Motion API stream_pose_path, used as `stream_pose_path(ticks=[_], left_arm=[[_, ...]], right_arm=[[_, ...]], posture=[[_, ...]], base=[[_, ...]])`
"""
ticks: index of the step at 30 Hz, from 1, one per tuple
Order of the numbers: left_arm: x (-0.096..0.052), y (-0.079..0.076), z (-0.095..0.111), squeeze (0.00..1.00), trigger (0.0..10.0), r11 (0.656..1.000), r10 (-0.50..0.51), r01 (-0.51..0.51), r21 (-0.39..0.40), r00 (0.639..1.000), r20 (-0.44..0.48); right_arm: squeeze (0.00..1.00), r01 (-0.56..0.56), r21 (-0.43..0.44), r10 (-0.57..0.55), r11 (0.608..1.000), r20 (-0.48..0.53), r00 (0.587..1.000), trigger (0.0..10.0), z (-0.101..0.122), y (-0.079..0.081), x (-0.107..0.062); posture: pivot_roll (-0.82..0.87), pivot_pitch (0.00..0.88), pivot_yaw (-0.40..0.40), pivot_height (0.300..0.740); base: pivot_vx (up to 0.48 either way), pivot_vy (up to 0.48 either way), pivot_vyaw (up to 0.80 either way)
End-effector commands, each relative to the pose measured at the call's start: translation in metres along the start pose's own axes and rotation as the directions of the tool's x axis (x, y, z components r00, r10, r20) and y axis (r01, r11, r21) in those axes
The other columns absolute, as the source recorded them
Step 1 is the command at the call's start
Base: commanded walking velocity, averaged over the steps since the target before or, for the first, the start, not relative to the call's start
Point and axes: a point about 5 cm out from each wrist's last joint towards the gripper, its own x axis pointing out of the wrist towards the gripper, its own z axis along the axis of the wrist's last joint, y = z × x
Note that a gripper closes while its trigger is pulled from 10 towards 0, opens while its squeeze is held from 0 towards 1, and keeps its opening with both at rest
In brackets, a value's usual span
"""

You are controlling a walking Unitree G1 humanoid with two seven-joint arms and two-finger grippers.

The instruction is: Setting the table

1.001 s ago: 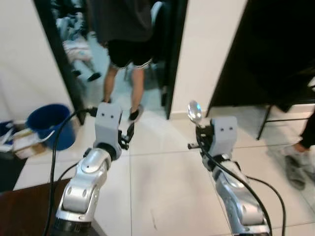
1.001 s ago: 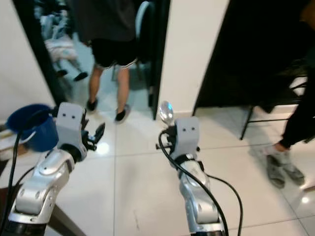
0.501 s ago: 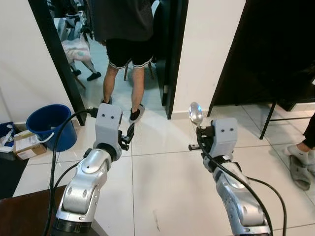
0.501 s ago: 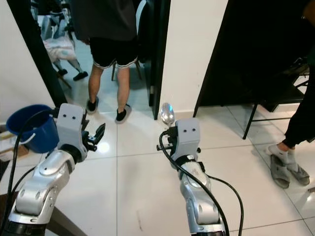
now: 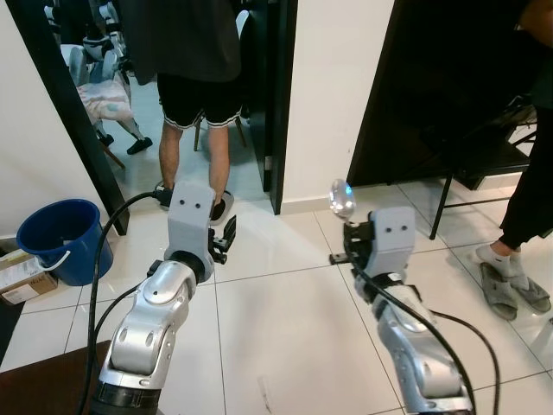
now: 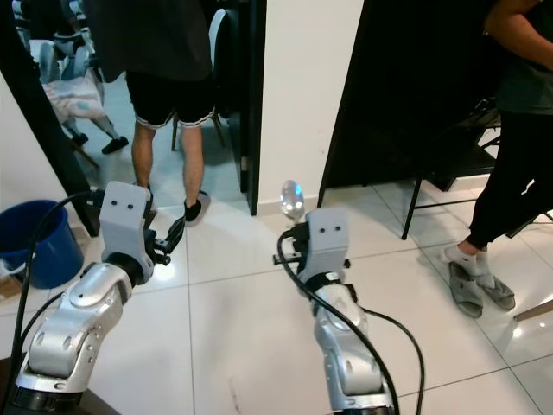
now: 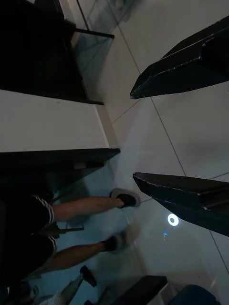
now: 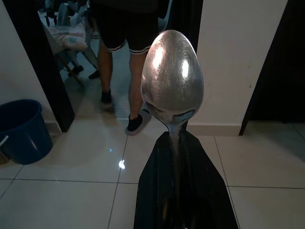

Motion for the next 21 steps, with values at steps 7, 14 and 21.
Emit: stream_pose_path(ticks=[7,14,21], left_arm=[[0.0001,0.001,-0.0052,0.0,10.0,1.0,0.007,-0.007,0.0,1.0,-0.023],[0.0001,0.0009,-0.0054,0.0,10.0,1.0,0.006,-0.006,0.001,1.0,-0.024],[0.0007,0.0002,-0.0054,0.0,10.0,1.0,0.003,-0.003,0.0,1.0,-0.023]], right_arm=[[0.0,0.003,0.002,-0.003,1.0,0.007,1.0,10.0,0.0001,-0.0006,-0.0006],[0.0,0.0,0.004,0.0,1.0,-0.001,1.0,10.0,-0.0008,-0.0003,0.0001],[0.0,0.002,0.015,-0.002,1.0,-0.004,1.0,10.0,-0.0015,-0.0006,0.0002]], posture=[[-0.01,0.0,0.072,0.74],[-0.01,0.0,0.071,0.74],[-0.01,0.0,0.073,0.74]], base=[[0.0,0.0,0.0],[0.0,0.0,-0.09],[0.0,0.0,-0.8]])
